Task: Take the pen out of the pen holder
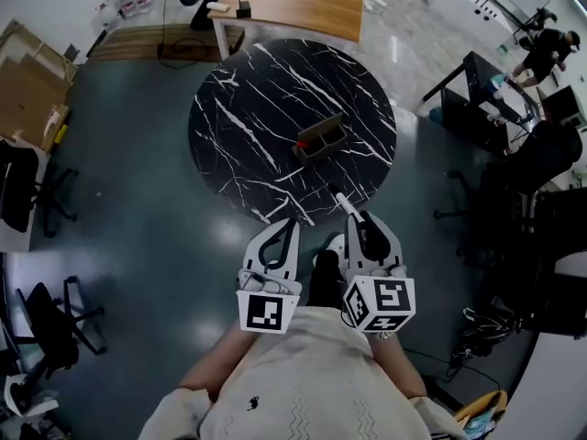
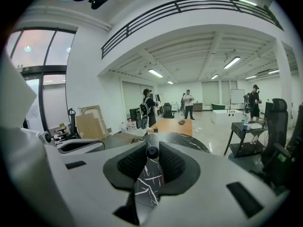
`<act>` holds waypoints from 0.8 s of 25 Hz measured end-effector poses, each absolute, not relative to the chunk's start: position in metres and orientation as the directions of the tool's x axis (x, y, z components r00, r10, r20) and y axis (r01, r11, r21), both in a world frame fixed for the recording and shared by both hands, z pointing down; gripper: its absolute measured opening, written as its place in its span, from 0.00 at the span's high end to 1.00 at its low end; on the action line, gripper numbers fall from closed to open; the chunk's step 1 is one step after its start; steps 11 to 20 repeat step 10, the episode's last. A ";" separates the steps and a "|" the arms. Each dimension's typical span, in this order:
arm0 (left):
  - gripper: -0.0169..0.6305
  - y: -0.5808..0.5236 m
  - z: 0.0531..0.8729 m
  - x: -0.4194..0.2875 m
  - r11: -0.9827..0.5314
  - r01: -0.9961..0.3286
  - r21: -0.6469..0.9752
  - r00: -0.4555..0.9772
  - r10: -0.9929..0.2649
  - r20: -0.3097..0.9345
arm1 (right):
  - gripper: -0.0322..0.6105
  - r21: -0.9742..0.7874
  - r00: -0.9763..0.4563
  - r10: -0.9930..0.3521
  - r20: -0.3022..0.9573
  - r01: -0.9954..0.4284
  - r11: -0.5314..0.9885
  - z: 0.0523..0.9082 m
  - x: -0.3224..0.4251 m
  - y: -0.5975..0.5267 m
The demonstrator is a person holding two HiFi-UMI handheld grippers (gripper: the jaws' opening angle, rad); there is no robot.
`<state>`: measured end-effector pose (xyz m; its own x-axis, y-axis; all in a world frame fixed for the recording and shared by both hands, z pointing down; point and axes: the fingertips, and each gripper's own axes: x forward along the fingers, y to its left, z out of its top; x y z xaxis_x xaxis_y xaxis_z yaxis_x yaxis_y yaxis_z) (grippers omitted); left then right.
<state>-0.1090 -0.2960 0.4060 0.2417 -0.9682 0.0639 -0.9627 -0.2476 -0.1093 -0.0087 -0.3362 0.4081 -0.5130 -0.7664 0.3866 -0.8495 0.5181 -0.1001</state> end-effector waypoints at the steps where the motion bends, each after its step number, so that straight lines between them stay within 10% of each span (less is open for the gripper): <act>1: 0.96 -0.296 0.406 -0.109 -0.251 -0.962 -0.110 0.245 -0.967 0.066 | 0.81 -0.100 -0.512 -0.767 0.387 -0.850 0.517 0.408 -0.009 -0.336; 20: 0.96 -0.295 0.408 -0.111 -0.271 -0.954 -0.129 0.263 -0.962 0.078 | 0.81 -0.098 -0.514 -0.762 0.395 -0.848 0.521 0.413 -0.018 -0.333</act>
